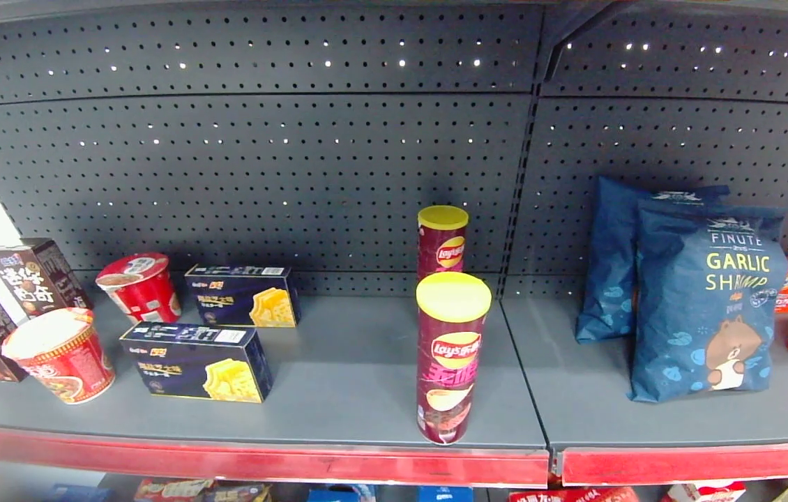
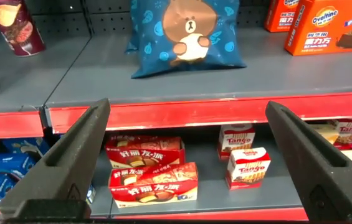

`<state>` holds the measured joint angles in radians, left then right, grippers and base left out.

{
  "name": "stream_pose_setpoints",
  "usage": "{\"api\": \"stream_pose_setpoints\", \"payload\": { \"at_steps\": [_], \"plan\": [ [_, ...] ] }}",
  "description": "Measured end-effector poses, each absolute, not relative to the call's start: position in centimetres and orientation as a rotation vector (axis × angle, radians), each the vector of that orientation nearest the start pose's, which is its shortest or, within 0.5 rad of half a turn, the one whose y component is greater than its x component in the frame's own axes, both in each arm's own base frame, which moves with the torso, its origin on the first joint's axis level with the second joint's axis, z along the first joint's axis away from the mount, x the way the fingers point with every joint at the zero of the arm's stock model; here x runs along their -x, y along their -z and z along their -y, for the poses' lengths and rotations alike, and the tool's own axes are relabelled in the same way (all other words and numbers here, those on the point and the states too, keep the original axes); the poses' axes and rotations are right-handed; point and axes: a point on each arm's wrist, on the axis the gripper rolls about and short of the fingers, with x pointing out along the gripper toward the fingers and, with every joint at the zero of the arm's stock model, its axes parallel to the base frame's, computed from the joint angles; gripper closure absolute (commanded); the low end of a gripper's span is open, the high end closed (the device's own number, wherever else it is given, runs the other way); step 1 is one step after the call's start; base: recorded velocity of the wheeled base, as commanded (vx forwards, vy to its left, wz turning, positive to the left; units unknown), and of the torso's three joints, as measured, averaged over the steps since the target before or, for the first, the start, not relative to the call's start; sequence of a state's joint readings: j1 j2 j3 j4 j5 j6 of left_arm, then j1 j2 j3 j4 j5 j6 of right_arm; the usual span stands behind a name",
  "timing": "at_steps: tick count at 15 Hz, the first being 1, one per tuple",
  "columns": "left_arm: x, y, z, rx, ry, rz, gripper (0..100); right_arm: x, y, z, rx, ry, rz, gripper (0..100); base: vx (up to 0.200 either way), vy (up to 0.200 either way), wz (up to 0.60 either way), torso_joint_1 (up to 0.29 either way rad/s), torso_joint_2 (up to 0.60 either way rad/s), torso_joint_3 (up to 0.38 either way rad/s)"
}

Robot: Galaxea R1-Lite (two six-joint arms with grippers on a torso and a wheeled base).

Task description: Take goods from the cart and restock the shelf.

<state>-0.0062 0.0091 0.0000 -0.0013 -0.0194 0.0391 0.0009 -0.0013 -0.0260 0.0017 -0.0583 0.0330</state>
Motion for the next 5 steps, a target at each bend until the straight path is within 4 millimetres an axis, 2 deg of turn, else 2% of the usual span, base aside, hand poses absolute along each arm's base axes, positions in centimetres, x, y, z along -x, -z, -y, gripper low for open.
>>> {"api": "stream_pose_setpoints", "payload": {
  "at_steps": [5],
  "plan": [
    [2.21, -7.58, 0.03, -0.038, 0.024, -0.007, 0, 2.5, -8.24, 0.13, -0.028, 0.056, 0.026, 0, 0.0, 0.0, 0.0, 0.0, 0.0, 0.0]
  ]
}}
